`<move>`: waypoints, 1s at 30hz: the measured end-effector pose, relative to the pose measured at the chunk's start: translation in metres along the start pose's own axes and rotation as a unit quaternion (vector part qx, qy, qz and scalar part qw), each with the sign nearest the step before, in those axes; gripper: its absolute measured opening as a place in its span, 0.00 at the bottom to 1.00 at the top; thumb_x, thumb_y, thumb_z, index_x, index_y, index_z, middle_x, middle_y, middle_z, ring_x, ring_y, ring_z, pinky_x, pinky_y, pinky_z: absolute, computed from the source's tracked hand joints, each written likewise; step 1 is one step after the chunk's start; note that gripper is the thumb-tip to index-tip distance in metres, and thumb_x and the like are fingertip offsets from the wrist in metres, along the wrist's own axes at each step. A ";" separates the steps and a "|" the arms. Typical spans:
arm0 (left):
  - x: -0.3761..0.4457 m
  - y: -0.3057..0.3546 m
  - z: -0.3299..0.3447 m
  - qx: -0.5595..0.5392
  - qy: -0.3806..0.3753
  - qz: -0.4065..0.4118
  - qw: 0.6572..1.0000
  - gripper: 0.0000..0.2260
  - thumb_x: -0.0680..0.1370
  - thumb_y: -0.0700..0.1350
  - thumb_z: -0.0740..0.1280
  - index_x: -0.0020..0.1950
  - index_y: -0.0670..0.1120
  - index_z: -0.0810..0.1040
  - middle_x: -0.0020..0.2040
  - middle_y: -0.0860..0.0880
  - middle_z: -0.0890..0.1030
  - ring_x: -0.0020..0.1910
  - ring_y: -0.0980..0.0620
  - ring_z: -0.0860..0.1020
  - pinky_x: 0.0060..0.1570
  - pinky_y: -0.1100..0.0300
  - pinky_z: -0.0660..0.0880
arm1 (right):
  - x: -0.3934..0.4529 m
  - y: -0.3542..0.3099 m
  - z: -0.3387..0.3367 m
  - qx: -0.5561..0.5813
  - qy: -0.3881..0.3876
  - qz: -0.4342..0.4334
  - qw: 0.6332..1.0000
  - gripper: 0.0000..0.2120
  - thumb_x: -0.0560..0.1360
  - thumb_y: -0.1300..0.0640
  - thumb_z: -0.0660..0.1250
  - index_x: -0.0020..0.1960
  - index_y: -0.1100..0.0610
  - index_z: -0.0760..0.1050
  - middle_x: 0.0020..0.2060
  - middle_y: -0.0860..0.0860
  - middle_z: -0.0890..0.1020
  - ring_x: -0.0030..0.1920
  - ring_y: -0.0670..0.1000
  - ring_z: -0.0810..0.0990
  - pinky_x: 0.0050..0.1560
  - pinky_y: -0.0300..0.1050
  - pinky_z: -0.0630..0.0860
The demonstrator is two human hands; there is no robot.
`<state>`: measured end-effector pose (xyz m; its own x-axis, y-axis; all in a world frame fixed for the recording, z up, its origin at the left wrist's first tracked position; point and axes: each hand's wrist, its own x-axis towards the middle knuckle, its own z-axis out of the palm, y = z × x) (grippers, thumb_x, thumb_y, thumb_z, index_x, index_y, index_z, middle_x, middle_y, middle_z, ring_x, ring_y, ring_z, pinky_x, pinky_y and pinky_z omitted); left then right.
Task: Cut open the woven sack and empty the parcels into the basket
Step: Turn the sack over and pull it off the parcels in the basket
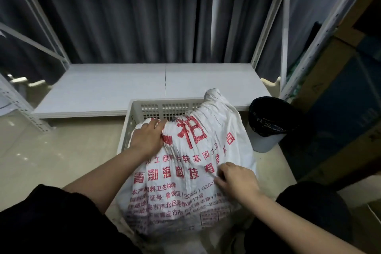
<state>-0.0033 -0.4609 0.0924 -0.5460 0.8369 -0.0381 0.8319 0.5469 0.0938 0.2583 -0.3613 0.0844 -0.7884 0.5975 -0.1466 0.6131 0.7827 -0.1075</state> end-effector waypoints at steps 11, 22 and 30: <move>-0.034 -0.003 -0.036 -0.202 0.076 -0.031 0.976 0.31 0.77 0.47 0.64 0.77 0.47 0.54 0.76 0.46 0.57 0.74 0.44 0.60 0.71 0.48 0.62 | 0.018 -0.031 -0.050 0.219 0.109 -0.153 0.958 0.07 0.80 0.51 0.57 0.44 0.50 0.65 0.40 0.43 0.72 0.43 0.49 0.74 0.40 0.44 0.64; -0.101 0.028 -0.050 -0.051 0.109 0.062 0.991 0.34 0.68 0.69 0.54 0.67 0.48 0.66 0.74 0.45 0.60 0.74 0.45 0.59 0.73 0.46 0.54 | 0.131 -0.077 -0.116 0.571 0.188 0.106 0.792 0.07 0.79 0.58 0.51 0.45 0.57 0.66 0.37 0.47 0.70 0.43 0.50 0.69 0.46 0.45 0.67; -0.127 0.042 0.021 -0.095 0.070 -0.061 0.991 0.44 0.65 0.68 0.63 0.73 0.47 0.55 0.76 0.42 0.60 0.75 0.40 0.58 0.70 0.43 0.59 | 0.180 -0.066 -0.127 0.724 0.196 0.238 0.617 0.07 0.78 0.61 0.53 0.45 0.61 0.67 0.38 0.53 0.72 0.42 0.54 0.71 0.44 0.45 0.68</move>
<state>0.1029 -0.5441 0.0798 -0.6605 0.7470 0.0756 0.7325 0.6189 0.2835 0.0696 -0.2838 0.1904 -0.2792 0.9175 -0.2831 -0.0410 -0.3059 -0.9512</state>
